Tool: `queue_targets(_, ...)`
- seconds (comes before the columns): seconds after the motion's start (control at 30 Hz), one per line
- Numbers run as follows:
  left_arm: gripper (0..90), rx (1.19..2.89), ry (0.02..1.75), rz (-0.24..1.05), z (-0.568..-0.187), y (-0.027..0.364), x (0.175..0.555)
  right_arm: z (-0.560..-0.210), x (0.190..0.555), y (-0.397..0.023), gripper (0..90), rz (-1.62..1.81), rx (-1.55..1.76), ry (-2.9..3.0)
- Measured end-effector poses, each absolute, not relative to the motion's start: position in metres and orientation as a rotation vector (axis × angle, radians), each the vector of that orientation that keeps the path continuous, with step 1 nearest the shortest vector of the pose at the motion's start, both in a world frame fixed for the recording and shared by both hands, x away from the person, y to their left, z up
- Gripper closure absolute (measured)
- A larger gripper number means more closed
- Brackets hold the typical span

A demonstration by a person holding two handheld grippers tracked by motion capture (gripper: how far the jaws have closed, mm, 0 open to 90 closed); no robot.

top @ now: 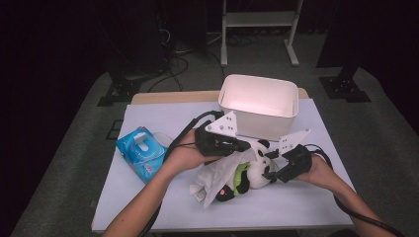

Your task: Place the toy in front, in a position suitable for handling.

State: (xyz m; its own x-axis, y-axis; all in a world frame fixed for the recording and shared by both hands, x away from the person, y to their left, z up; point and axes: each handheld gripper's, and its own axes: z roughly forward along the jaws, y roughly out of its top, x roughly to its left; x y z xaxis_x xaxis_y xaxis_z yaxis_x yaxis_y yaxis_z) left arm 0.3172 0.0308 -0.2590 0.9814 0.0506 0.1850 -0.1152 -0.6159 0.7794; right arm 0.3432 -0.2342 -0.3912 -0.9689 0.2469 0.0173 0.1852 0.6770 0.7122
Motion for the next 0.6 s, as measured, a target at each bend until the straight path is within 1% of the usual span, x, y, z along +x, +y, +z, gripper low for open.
queue_targets(0.13,89.1,2.220,-0.068,0.223,-0.259,0.018,0.318,-0.391,0.343,-0.236,30.0,1.188,0.364,2.806)
queue_targets(0.2,89.1,2.241,-0.067,0.217,-0.264,0.011,0.322,-0.392,0.343,-0.236,30.0,1.195,0.368,2.805)
queue_targets(0.23,88.8,2.261,-0.053,0.179,-0.274,0.006,0.328,-0.393,0.344,-0.238,30.0,1.208,0.354,2.797)
queue_targets(0.27,88.3,2.261,-0.053,0.179,-0.274,0.006,0.328,-0.393,0.344,-0.238,30.0,1.208,0.354,2.797)
queue_targets(0.3,86.5,2.284,-0.032,0.152,-0.285,0.003,0.332,-0.393,0.344,-0.239,30.0,1.223,0.364,2.793)
queue_targets(0.43,79.8,2.296,-0.003,0.104,-0.299,0.001,0.337,-0.394,0.344,-0.241,30.3,1.243,0.362,2.787)
queue_targets(0.5,78.8,2.292,-0.003,0.095,-0.299,0.002,0.337,-0.394,0.344,-0.241,30.3,1.246,0.362,2.786)
queue_targets(0.57,73.4,2.287,-0.009,0.085,-0.297,0.003,0.335,-0.394,0.345,-0.243,30.6,1.252,0.367,2.782)
queue_targets(0.6,72.3,2.287,-0.009,0.085,-0.297,0.003,0.335,-0.394,0.345,-0.243,30.6,1.252,0.367,2.782)
